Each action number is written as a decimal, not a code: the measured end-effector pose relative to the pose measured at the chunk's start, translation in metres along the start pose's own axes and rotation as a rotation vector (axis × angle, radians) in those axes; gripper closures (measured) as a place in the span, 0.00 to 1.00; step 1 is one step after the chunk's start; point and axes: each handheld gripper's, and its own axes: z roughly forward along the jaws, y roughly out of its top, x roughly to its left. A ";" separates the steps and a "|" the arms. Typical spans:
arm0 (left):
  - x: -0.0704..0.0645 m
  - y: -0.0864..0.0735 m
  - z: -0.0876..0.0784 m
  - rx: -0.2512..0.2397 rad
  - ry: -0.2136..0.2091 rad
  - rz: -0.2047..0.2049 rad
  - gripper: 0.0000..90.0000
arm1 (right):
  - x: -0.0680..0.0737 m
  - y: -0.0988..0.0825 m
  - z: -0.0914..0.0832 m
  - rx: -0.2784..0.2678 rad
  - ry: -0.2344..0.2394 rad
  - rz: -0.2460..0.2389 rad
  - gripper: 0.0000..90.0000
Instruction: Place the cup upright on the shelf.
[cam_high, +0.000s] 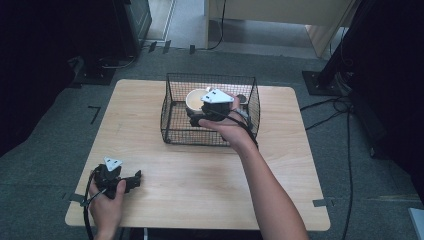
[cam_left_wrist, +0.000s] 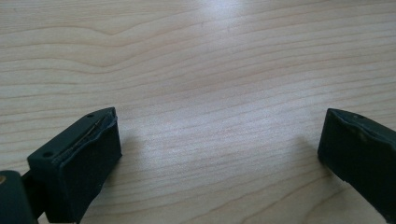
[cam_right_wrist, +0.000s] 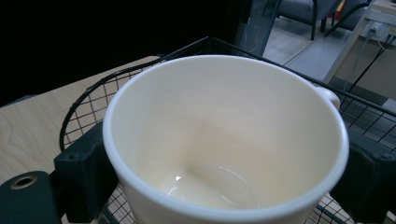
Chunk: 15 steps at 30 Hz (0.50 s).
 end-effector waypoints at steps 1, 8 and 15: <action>0.000 0.000 0.000 0.002 0.000 0.002 0.00 | -0.002 0.000 0.002 -0.003 0.003 0.000 0.10; 0.000 0.000 0.000 0.002 0.000 0.002 0.00 | -0.014 -0.004 0.019 0.033 -0.021 -0.020 0.10; 0.000 0.000 0.000 0.004 -0.001 0.001 0.00 | -0.022 -0.011 0.039 0.032 -0.034 0.004 0.10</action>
